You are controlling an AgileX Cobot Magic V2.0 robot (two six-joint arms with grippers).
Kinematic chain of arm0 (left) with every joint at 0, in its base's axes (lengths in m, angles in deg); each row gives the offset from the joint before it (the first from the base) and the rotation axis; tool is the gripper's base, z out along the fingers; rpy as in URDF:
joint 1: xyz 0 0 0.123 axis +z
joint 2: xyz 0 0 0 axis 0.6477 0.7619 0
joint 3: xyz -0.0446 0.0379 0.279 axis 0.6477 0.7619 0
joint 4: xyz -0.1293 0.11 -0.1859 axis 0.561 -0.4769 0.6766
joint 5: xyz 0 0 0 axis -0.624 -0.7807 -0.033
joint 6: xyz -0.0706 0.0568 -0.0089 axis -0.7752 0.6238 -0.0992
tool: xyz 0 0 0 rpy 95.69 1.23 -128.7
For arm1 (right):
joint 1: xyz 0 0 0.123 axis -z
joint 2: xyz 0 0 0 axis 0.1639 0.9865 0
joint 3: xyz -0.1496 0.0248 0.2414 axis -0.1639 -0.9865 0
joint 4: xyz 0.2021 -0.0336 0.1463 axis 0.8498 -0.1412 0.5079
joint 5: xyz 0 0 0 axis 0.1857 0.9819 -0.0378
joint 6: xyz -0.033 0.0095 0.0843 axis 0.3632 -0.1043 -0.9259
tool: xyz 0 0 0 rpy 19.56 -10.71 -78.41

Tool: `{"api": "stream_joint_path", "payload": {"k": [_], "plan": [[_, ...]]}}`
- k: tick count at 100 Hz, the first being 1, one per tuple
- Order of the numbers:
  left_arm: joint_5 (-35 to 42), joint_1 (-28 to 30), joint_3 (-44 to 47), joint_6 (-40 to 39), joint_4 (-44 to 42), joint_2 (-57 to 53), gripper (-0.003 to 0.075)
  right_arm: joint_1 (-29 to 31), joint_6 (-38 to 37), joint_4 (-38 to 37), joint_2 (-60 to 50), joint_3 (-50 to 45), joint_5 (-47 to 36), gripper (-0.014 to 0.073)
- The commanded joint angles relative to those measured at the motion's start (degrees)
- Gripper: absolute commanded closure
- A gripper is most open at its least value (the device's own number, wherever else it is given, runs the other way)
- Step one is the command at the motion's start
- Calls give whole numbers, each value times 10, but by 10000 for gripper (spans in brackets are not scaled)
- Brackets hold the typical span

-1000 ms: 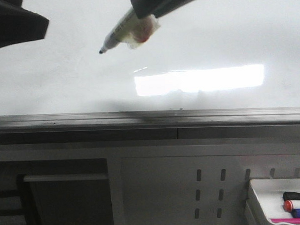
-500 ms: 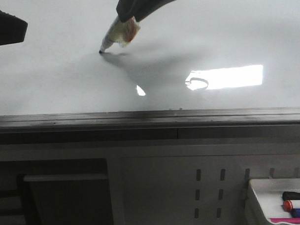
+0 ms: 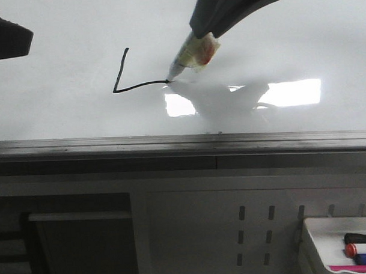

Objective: Write number 4 on whiteboard

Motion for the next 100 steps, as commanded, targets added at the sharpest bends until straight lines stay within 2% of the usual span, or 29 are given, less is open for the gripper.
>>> {"api": "stream_joint_path", "payload": {"k": [1,15,33,59,75,93,100], "plan": [[39,2,-13,-7,11,-8,353,-8,11,-16,-25,16,-29,658],[39,2,-13,-7,11,-8,353,-39,24,-16,-31,38,-98,658],[39,2,-13,-7,11,-8,353,-28,24,-16,-7,46,-126,658],[39,2,-13,-7,11,-8,353,-35,24,3,13,29,0,658],[39,-2,-13,-7,-5,-8,353,-56,24,5,13,25,6,658],[56,-61,-13,-7,-85,14,353,-85,33,5,7,47,32,658],[70,-87,-13,-7,-89,34,353,-105,34,5,7,56,52,658]]}}
